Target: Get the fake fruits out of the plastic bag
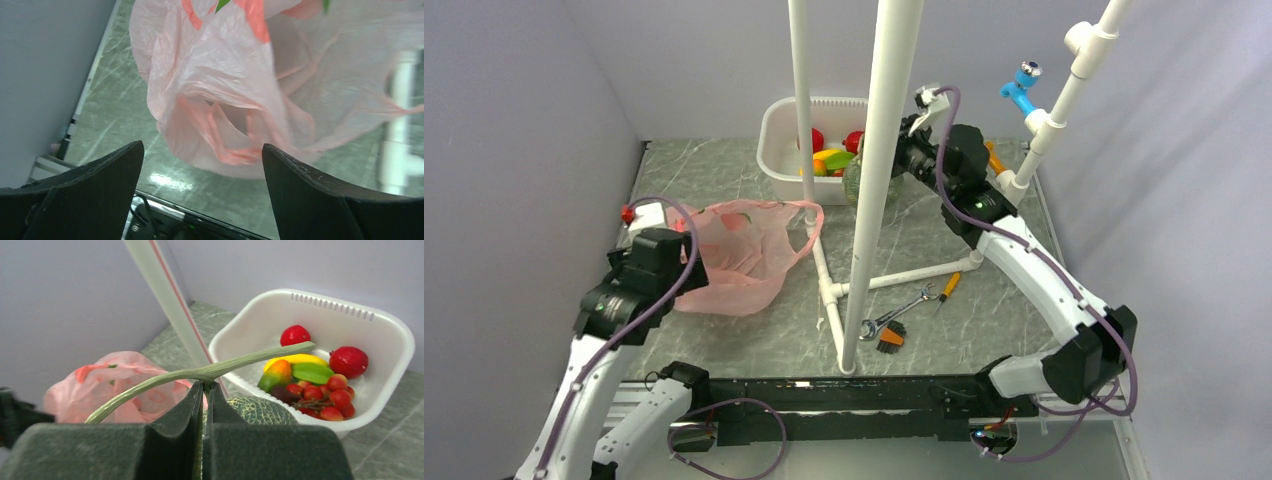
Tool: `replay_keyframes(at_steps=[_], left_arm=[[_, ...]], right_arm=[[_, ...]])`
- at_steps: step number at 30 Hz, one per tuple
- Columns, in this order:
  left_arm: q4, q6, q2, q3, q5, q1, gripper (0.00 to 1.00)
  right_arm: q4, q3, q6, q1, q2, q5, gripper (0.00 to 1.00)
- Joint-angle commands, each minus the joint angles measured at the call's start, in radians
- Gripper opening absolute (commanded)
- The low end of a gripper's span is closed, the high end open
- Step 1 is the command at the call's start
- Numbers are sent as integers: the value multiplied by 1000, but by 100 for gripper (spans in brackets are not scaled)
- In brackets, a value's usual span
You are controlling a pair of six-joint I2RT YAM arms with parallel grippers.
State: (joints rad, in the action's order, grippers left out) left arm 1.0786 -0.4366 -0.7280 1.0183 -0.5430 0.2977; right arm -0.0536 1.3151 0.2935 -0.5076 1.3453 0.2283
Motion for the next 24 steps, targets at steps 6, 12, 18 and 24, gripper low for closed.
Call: replay_keyframes(at_steps=[6,12,18,24], left_arm=[[256,-140,274,272,302,-3,99],[290,-193,417,292,473,-3,99],[320,-242,513,285,515,-4,99],[342,-262,549,304,516,-3,100]], right_arm=[[-5,200,-69,45,168,-70,0],[8,413,-111,63,366,-131,0],[105,706,-144,75,626,-170,0],[185,926,-139,77,831,-175,0]])
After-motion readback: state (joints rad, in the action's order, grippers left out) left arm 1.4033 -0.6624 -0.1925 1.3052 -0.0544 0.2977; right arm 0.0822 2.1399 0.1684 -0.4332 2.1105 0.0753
